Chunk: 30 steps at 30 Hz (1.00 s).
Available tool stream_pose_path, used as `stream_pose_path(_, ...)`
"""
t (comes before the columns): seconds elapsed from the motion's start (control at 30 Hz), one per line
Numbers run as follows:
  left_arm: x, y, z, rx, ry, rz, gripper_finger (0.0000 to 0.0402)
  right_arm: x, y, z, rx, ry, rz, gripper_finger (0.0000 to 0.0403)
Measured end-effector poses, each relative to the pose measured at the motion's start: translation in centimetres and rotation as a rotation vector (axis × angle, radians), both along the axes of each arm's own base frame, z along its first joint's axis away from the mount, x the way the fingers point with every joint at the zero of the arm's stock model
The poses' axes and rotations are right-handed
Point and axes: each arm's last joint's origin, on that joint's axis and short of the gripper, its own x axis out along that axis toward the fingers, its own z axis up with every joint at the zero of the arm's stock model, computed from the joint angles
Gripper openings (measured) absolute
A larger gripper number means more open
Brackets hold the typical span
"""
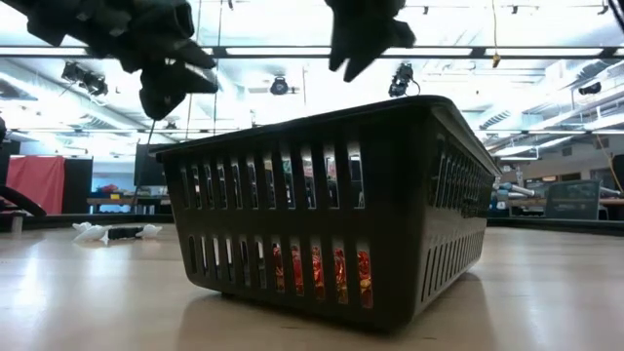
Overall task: Sort Halloween decoration
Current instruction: Put the white ghost toy into the top left black basket
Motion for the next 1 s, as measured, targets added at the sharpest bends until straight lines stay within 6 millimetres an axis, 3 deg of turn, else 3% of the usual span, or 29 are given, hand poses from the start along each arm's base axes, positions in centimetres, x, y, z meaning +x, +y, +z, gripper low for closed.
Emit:
stream_pose_path(0.23,0.0,0.0,0.0,-0.141,0.010,0.055,0.0164,-3.6,-0.2,-1.9,0.053,-0.179,0.019,0.0151)
stream_pose_path(0.47,-0.1,1.1,-0.5,-0.223,0.057,0.155,0.0164,-6.4,-3.2,-4.0,0.079,-0.269,0.137,0.0149)
stream_pose_path(0.63,-0.7,2.1,-0.1,-0.220,0.227,0.235,0.0164,-6.9,-5.0,-5.0,0.076,-0.266,0.154,0.0148)
stream_pose_path(0.87,-1.5,2.6,2.8,-0.072,0.510,0.321,0.0164,-6.9,-6.1,-5.0,0.016,-0.251,0.218,0.0148)
stream_pose_path(1.0,-1.2,2.2,1.6,-0.104,0.685,0.278,0.0164,-6.7,-7.0,-4.8,-0.007,-0.275,0.183,0.0149)
